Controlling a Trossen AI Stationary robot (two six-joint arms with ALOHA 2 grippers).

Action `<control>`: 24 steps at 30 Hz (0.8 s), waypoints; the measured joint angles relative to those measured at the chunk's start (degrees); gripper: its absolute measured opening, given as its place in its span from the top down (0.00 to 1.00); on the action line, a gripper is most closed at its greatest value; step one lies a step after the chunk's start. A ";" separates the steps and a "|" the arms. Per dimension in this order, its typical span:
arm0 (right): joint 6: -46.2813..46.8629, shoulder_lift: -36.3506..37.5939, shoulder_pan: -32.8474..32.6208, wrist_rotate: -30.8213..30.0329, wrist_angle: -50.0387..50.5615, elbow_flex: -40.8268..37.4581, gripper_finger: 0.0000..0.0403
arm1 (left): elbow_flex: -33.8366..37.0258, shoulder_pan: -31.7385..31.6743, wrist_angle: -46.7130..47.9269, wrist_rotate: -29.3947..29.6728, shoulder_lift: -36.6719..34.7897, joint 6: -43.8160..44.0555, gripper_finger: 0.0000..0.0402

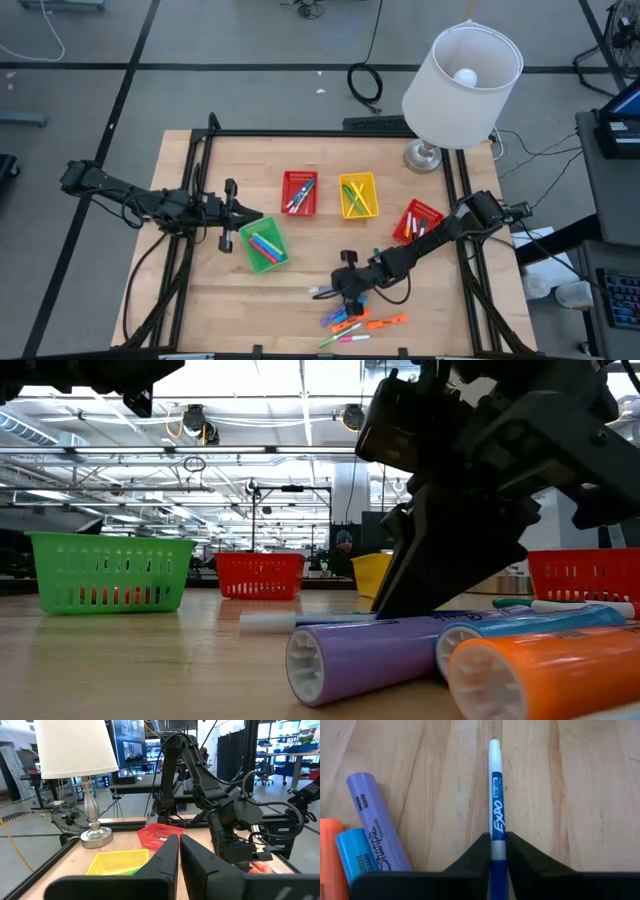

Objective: Pick & Place Markers
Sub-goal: Put the blue marker into the left red bin

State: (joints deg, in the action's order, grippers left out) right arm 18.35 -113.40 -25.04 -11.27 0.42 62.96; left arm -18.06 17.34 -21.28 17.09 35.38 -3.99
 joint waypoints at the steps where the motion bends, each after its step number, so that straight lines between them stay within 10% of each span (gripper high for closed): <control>1: -0.16 -0.02 0.04 0.09 0.13 -0.02 0.92 | -0.02 0.00 0.00 0.01 0.00 0.04 0.94; 24: -10.91 9.85 2.33 -19.86 -10.86 0.09 0.95 | 0.00 0.00 0.09 1.06 0.70 0.87 0.94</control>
State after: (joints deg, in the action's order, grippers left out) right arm 7.44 -103.56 -22.71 -31.13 -10.43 63.05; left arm -18.06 17.34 -21.19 18.15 36.07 -3.11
